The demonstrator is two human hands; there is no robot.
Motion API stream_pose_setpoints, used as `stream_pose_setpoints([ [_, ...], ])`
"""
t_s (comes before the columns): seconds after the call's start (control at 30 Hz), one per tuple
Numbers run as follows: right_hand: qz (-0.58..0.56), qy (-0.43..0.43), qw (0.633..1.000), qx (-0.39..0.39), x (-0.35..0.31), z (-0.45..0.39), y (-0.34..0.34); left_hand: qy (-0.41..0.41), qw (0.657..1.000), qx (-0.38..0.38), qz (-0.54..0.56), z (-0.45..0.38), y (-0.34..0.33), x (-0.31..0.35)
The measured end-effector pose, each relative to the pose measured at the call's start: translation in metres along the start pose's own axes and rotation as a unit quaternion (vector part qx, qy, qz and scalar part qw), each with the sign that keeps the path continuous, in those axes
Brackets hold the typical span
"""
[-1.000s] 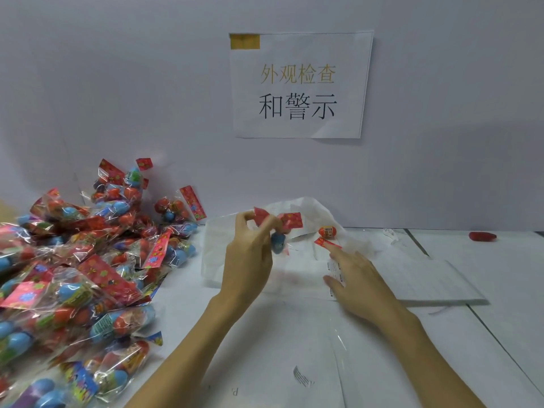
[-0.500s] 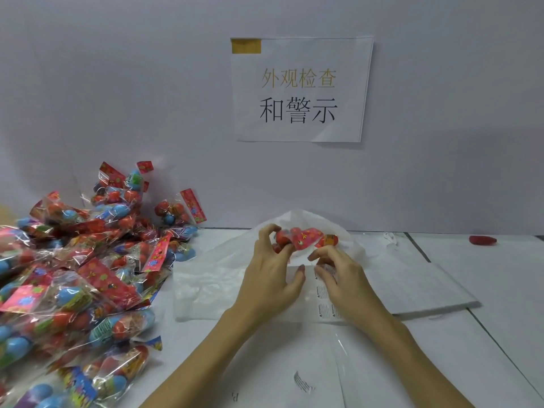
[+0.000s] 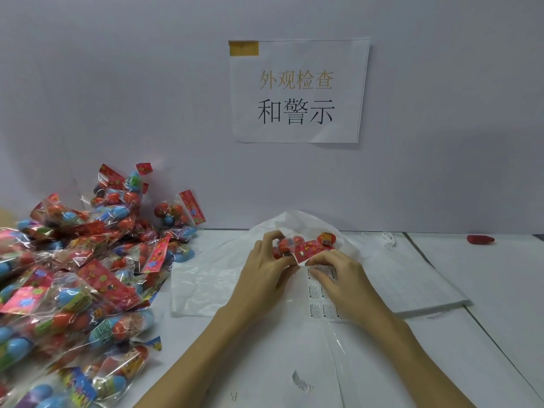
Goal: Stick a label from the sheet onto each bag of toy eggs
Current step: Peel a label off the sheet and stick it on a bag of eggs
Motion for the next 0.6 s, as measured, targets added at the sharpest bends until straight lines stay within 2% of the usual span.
stream_pose_setpoints([
  [0.27,0.011,0.055,0.998,0.01,0.001,0.0,0.007,-0.019,1.0,0.002,-0.001,0.001,0.001,-0.005],
  [0.47,0.001,0.09,0.996,-0.024,-0.002,-0.001,0.012,0.015,1.0,-0.014,0.015,0.002,0.002,-0.012],
  [0.6,-0.003,0.067,0.997,-0.034,-0.001,0.0,0.013,0.052,0.997,-0.031,0.039,0.002,0.0,-0.014],
])
Point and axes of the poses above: each hand's wrist, its own z-axis away from the middle knuckle, its own y-axis out of the back of the hand, x = y × z, the point moved 2 cm from there along -z, towards the middle knuckle, and after that the axes turned 9 degrees about z, right-handed, at the moved point
